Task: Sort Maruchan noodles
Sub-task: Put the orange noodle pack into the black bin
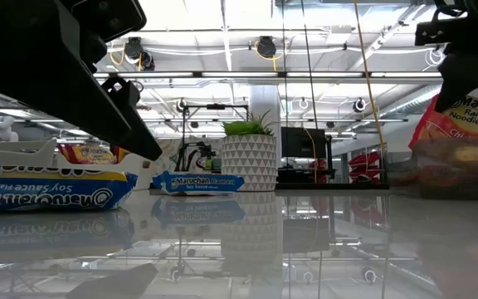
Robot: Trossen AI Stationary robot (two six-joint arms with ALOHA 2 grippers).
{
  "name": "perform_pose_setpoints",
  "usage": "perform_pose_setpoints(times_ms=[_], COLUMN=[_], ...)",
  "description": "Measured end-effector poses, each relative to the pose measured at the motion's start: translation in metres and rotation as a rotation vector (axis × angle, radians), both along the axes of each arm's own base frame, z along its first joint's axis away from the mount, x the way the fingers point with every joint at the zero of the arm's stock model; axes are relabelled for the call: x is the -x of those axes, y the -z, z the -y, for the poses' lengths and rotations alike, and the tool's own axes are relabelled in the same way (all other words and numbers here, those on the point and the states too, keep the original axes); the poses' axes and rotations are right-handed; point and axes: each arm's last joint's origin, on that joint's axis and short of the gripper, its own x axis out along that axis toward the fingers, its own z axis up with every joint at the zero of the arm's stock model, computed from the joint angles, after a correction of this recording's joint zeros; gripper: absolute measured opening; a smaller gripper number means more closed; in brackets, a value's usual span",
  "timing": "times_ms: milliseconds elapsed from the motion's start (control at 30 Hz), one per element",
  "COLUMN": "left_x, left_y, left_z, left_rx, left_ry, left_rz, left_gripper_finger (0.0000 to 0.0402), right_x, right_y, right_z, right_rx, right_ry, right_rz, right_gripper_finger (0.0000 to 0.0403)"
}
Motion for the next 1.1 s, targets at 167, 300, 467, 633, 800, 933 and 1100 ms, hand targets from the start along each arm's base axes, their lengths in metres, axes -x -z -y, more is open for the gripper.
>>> perform_pose_setpoints(times_ms=[167,300,467,633,800,933,1100], left_x=[0.000,0.000,0.000,0.000,0.000,0.000,0.000], left_y=[0.000,0.000,0.000,0.000,0.000,0.000,0.000], left_z=[0.000,0.000,0.000,0.000,0.000,0.000,0.000], left_rx=[0.001,0.006,0.007,0.008,0.003,0.000,-0.003], left_ry=[-0.001,-0.004,-0.006,-0.006,-0.002,0.000,0.003], left_rz=[0.000,-0.001,-0.002,-0.002,-0.001,-0.001,-0.001], left_gripper_finger=[0.0326,0.0326,0.0326,0.0326,0.0326,0.0326,0.0326], right_x=[0.000,0.001,0.001,-0.003,-0.007,-0.013,-0.019], right_y=[0.000,0.001,0.002,0.002,0.003,0.004,-0.008], right_z=[0.000,-0.001,-0.002,-0.003,-0.005,-0.008,-0.014], right_rx=[-0.014,-0.061,-0.089,-0.103,-0.104,-0.151,-0.297], right_ry=[0.024,0.049,0.055,0.021,-0.035,-0.090,-0.153], right_rz=[0.015,0.006,-0.002,0.009,0.022,0.037,0.050], right_gripper_finger=[0.0168,0.0135,0.0090,0.0076,0.0075,0.0075,0.0074])
